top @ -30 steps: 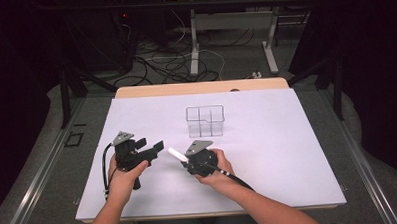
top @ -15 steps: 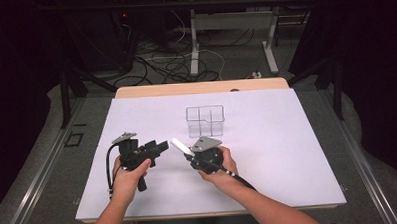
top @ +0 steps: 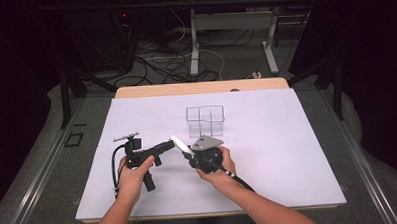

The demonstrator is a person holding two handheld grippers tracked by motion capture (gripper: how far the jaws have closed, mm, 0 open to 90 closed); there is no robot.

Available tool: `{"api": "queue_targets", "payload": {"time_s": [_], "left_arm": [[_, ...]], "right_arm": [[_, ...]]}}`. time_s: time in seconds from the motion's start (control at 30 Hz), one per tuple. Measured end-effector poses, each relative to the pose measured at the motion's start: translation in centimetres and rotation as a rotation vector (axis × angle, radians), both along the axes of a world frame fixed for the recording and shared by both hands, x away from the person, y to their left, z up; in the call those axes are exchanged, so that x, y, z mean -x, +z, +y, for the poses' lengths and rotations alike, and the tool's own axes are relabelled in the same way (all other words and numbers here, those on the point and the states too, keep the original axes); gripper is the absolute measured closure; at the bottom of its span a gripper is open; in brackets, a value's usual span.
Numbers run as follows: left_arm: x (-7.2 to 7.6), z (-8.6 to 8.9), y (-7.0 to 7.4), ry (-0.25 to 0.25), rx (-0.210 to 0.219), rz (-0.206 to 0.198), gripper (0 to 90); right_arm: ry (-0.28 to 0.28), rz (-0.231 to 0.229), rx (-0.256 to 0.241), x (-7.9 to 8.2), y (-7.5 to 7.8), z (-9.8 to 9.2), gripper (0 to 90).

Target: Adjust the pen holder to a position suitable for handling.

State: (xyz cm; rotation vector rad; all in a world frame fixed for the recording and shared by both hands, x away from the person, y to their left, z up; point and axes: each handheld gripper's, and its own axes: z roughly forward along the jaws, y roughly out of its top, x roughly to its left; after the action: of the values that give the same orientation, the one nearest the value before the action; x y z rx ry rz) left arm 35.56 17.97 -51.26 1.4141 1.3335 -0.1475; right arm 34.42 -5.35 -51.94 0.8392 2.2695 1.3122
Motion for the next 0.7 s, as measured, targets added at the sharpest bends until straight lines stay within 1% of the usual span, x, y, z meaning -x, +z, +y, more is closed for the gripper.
{"api": "queue_targets", "payload": {"time_s": [0.03,0.07,0.1,0.13,0.17,0.2,0.23,0.27,0.3,0.33,0.37,0.5,0.53,0.63,0.67,0.7], "left_arm": [[-0.1,-0.3,-0.1,0.003,0.011,-0.003,46.1],[-0.1,-0.4,0.0,-0.003,0.011,0.004,46.4],[-0.2,-0.6,-0.1,-0.008,0.012,0.000,46.4],[-0.3,-0.8,-0.1,-0.006,0.025,-0.002,47.0],[-0.3,-1.0,0.0,-0.011,0.031,0.007,47.2],[-0.4,-1.3,-0.1,-0.009,0.036,0.001,47.5],[-0.5,-1.6,0.0,-0.009,0.039,0.004,47.9],[-0.5,-1.8,0.1,-0.010,0.044,0.009,47.9],[-0.7,-1.9,0.1,-0.019,0.039,0.004,48.8],[-0.9,-2.3,0.1,-0.015,0.057,-0.001,50.6],[-0.9,-2.3,0.1,-0.015,0.057,-0.001,51.1],[-1.5,-3.3,0.3,-0.012,0.066,-0.005,53.3],[-1.6,-3.5,0.3,-0.017,0.070,0.005,54.5],[-1.9,-4.1,0.3,-0.014,0.076,0.010,55.8],[-2.0,-4.3,0.3,-0.014,0.075,0.009,58.1],[-2.1,-4.6,0.3,-0.008,0.090,0.029,59.0]], "right_arm": [[0.001,-0.004,-0.004,0.0,0.1,0.0,70.8],[0.003,-0.005,-0.012,0.2,0.2,0.0,70.8],[0.003,-0.005,-0.012,0.2,0.2,0.0,70.8],[-0.001,-0.005,-0.020,0.3,0.3,-0.1,70.8],[-0.003,-0.011,-0.031,0.3,0.4,-0.1,70.8],[-0.003,-0.012,-0.035,0.4,0.4,-0.2,70.7],[-0.005,-0.017,-0.044,0.4,0.6,-0.4,70.8],[-0.005,-0.017,-0.044,0.4,0.6,-0.4,70.8],[-0.003,-0.016,-0.043,0.5,0.7,-0.5,70.8],[-0.008,-0.007,-0.049,0.5,0.9,-0.7,70.8],[-0.008,-0.007,-0.049,0.5,0.9,-0.7,70.8],[-0.012,-0.006,-0.053,0.5,1.1,-1.1,70.8],[-0.021,-0.012,-0.070,0.4,1.1,-1.2,70.8],[-0.024,-0.007,-0.067,0.4,1.1,-1.5,70.7],[-0.031,-0.007,-0.078,0.3,1.1,-1.8,70.8],[-0.032,-0.006,-0.079,0.2,1.1,-1.9,70.7]]}}
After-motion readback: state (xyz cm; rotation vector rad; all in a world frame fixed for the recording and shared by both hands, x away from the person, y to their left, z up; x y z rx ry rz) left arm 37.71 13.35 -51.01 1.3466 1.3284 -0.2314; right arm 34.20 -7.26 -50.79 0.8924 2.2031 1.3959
